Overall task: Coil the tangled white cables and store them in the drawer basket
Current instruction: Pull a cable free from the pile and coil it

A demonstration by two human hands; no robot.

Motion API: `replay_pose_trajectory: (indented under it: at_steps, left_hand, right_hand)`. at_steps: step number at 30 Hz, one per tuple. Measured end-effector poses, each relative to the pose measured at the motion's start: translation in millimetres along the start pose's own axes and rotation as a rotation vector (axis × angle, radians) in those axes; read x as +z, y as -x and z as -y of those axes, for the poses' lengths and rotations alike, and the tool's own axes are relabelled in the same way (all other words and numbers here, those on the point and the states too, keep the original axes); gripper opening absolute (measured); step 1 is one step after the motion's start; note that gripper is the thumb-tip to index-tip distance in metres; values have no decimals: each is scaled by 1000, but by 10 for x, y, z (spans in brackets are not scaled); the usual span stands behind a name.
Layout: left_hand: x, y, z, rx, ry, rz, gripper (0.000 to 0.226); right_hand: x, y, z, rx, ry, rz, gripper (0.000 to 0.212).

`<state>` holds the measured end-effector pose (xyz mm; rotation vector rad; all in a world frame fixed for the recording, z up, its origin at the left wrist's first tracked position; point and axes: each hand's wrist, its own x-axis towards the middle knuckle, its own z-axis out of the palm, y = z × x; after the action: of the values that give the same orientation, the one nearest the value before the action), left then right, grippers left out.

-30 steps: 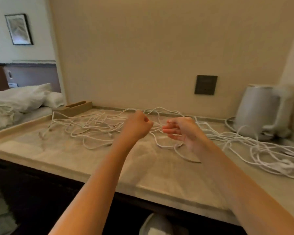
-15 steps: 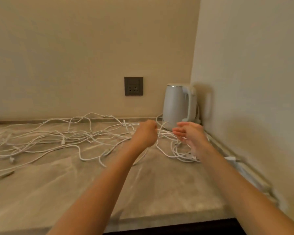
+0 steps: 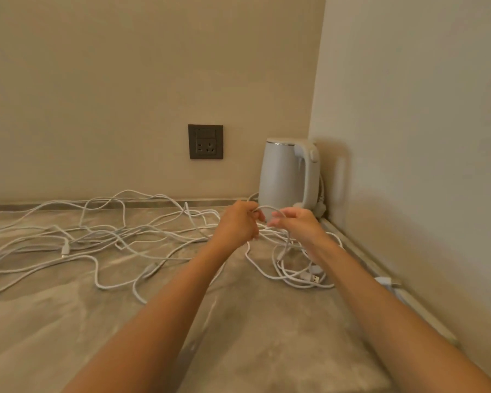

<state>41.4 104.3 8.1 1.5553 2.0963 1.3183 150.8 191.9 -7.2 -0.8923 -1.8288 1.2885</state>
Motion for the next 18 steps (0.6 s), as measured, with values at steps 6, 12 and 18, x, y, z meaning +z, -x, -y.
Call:
replay_pose_trajectory:
  at_steps: [6,12,18]
  left_hand:
    - [-254,-148,98,-120,241,-176,22]
    - [-530,-166,223,-123,115,-41,27]
    - [-693,-105,345,-112,184,176,30]
  right_hand:
    - [119,-80,245,21,-211,150,26]
    - [243,-264,559,112,-546,200,24]
    - [460,-406,539,149,-433,47,30]
